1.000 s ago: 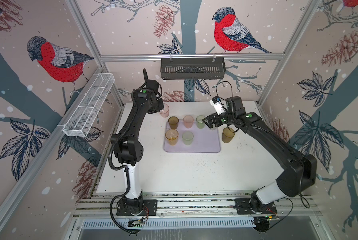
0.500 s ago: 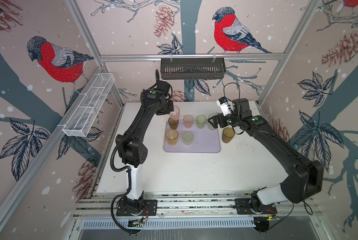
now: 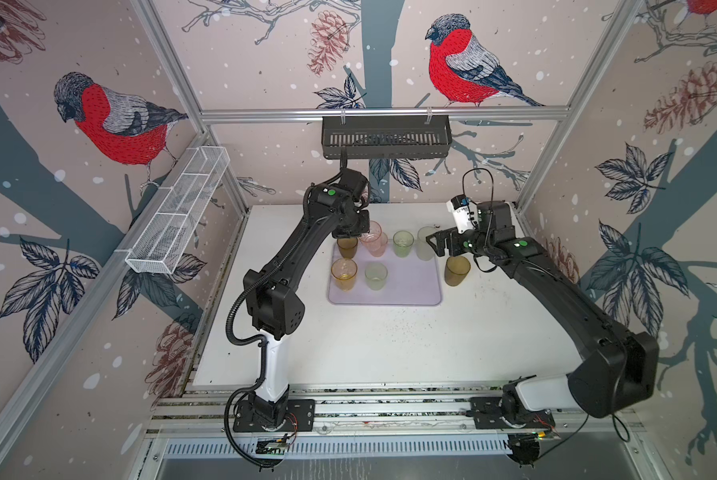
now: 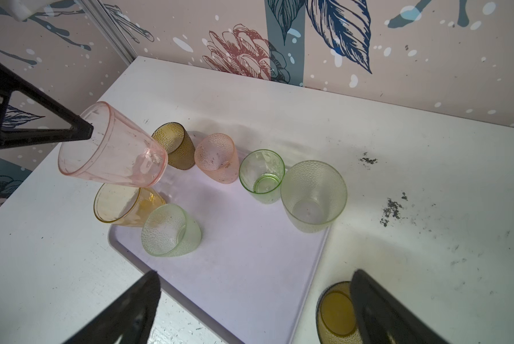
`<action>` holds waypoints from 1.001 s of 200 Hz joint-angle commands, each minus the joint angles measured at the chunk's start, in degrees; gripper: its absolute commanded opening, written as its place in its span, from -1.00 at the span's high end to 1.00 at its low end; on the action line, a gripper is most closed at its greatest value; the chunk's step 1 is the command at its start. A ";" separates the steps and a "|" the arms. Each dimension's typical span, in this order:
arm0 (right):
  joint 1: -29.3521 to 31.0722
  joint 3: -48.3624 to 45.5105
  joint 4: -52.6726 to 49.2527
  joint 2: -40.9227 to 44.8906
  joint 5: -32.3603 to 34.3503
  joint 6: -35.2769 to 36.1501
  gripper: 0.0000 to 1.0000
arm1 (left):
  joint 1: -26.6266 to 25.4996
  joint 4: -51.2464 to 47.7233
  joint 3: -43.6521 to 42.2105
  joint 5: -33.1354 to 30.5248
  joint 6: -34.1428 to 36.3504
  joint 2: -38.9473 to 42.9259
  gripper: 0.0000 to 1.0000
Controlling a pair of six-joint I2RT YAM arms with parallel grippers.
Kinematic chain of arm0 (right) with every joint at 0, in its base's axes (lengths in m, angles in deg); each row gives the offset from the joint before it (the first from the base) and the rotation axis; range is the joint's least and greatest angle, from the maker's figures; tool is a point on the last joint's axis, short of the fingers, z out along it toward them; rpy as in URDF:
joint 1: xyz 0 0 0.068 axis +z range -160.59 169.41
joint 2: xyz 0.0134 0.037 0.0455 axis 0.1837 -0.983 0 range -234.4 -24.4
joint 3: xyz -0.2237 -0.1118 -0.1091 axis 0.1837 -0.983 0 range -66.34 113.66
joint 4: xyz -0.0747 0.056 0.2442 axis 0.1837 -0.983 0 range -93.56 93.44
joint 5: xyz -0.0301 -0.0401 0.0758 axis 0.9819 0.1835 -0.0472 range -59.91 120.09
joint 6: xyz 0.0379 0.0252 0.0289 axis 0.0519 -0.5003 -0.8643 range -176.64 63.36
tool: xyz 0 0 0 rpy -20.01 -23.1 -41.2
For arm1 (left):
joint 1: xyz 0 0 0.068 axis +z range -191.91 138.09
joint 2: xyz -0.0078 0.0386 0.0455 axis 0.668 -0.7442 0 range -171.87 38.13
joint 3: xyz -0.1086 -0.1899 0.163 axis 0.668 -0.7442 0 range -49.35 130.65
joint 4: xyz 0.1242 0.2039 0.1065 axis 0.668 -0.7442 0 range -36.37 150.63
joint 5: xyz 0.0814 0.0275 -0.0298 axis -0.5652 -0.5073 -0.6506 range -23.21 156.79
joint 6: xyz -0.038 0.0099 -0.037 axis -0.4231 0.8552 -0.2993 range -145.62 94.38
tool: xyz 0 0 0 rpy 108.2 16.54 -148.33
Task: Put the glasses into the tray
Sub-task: 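Lift the clear pink glass and carry it over the tray with the left gripper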
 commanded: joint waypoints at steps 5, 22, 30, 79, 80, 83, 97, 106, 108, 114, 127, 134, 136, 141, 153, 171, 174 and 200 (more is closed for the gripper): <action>-0.26 -0.47 1.40 0.68 1.05 -0.61 -1.00 | -1.39 -0.83 0.15 0.97 -1.50 -0.58 1.00; -0.29 -0.87 1.49 0.69 1.37 -0.66 -1.00 | -2.58 -0.52 0.55 1.07 -1.90 -1.28 1.00; -0.30 -1.16 1.49 0.65 1.38 -0.78 -1.00 | -3.19 -0.31 0.58 1.07 -2.12 -1.52 1.00; -0.36 -1.42 1.59 0.60 1.73 -0.95 -1.00 | -6.23 0.73 0.64 1.16 -3.03 -3.19 1.00; -0.32 -1.46 1.58 0.60 1.73 -0.91 -1.00 | -6.29 0.74 0.62 1.16 -3.05 -3.22 1.00; -0.31 -1.55 1.62 0.71 1.73 -0.91 -1.00 | -6.43 0.83 0.67 1.16 -3.07 -3.29 1.00; -0.27 -1.51 1.67 0.68 1.73 -0.96 -1.00 | -7.16 1.14 0.66 0.99 -3.22 -3.75 1.00; -0.30 -1.65 1.59 0.60 1.77 -0.95 -1.00 | -7.51 1.26 0.65 0.99 -3.29 -4.02 1.00; -0.31 -1.67 1.63 0.62 1.76 -0.91 -1.00 | -7.61 1.34 0.67 0.99 -3.37 -4.10 1.00; -0.36 -1.65 1.58 0.64 1.77 -0.94 -1.00 | -7.88 1.53 0.62 0.99 -3.46 -4.27 1.00; -0.39 -1.80 1.58 0.60 1.82 -0.95 -1.00 | -8.43 1.96 0.67 0.99 -3.52 -4.59 1.00; -0.44 -1.84 1.58 0.68 1.88 -1.00 -1.00 | -8.67 2.22 0.67 0.99 -3.72 -4.89 1.00; -0.46 -1.85 1.58 0.73 1.90 -1.04 -1.00 | -8.78 2.22 0.68 1.03 -3.76 -4.97 1.00; -0.42 -1.93 1.58 0.73 1.90 -1.05 -1.00 | -8.98 2.39 0.64 1.14 -3.92 -5.21 1.00; -0.40 -1.96 1.58 0.69 1.98 -1.05 -1.00 | -9.55 2.83 0.68 1.25 -4.26 -5.65 1.00; -0.44 -1.94 1.58 0.72 2.08 -0.98 -1.00 | -10.56 3.40 0.66 1.34 -4.82 -6.53 1.00; -0.50 -1.98 1.58 0.71 2.08 -0.96 -1.00 | -10.65 3.52 0.62 1.27 -4.89 -6.63 1.00; -0.60 -2.23 1.67 0.81 2.43 -0.94 -1.00 | -11.65 4.10 0.72 0.99 -6.07 -7.57 0.99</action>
